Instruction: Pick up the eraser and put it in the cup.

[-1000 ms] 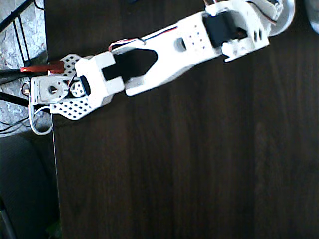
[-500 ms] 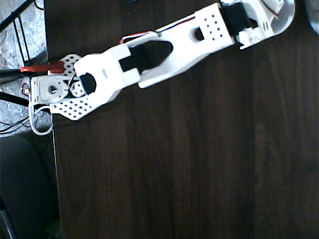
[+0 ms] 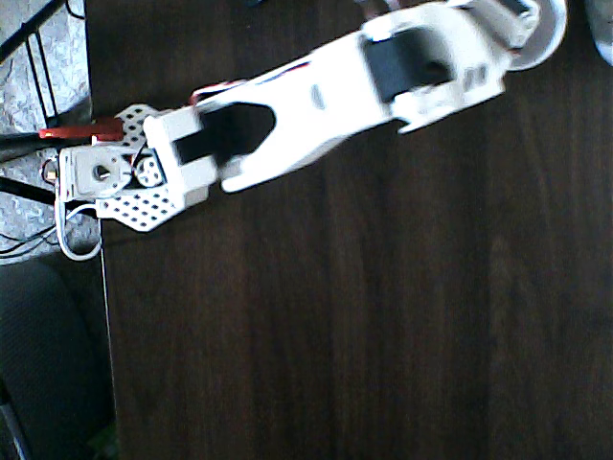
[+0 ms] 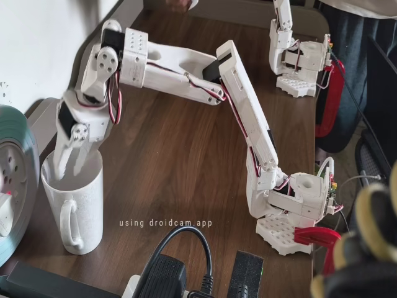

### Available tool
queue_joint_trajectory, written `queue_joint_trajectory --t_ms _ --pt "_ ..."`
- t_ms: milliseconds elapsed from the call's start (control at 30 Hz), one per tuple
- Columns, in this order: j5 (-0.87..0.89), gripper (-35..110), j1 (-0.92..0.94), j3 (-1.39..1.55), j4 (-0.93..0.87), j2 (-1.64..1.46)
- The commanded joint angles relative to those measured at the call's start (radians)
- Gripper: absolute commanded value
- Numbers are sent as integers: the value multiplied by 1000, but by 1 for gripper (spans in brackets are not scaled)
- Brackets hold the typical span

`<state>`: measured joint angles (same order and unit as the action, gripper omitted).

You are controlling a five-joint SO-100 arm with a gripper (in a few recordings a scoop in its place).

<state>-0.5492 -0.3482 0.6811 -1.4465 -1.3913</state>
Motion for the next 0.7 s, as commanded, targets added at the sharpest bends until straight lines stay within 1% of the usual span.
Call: queue_joint_trajectory --t_ms 0,167,233,300,367,533,633,667 --pt "6 0 41 -12 -175 -109" --pt "-91 0 112 9 -219 -229" --pt "-153 0 135 100 -230 -359" --pt "-176 0 137 216 -229 -485" --pt "-232 0 121 453 -216 -739" --pt "-354 0 127 905 -146 -1172" --pt "-531 0 212 1361 -18 -1546" --pt "-571 0 259 1448 -8 -1571"
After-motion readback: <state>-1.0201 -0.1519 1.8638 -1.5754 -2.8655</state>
